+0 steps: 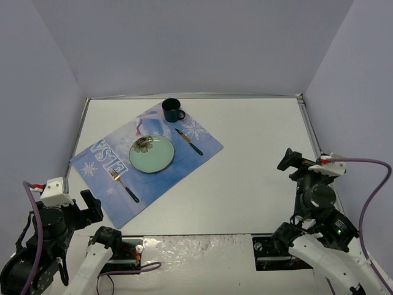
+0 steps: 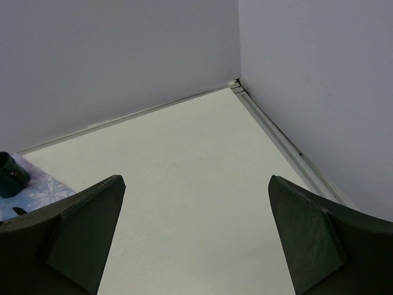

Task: Set the dinner table for one person

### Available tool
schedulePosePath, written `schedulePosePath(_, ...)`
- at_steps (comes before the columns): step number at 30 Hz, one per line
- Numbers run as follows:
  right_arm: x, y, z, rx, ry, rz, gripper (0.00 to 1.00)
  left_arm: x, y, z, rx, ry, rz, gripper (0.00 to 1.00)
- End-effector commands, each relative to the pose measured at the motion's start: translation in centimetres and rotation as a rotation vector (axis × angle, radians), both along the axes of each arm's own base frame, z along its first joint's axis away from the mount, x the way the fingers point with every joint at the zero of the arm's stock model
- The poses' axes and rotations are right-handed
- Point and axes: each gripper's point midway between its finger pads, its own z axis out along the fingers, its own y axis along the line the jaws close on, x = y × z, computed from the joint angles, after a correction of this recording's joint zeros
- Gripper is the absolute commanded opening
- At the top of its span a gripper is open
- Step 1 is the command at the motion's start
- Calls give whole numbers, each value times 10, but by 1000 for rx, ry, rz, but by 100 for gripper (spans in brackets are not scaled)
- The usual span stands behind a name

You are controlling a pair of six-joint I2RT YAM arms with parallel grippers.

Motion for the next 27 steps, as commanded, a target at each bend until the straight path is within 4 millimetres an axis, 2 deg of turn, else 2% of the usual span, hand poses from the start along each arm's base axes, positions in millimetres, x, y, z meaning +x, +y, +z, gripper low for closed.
schedulePosePath(1,21,7,-2,-57,69,-103,100,13,0,3,29,-20,-8,97)
schedulePosePath(7,28,16,-5,-48,70,-85,100,12,3,0,37,-21,5,97)
schedulePosePath(27,26,17,-7,-55,59,-50,100,10,4,-3,31,-24,12,97)
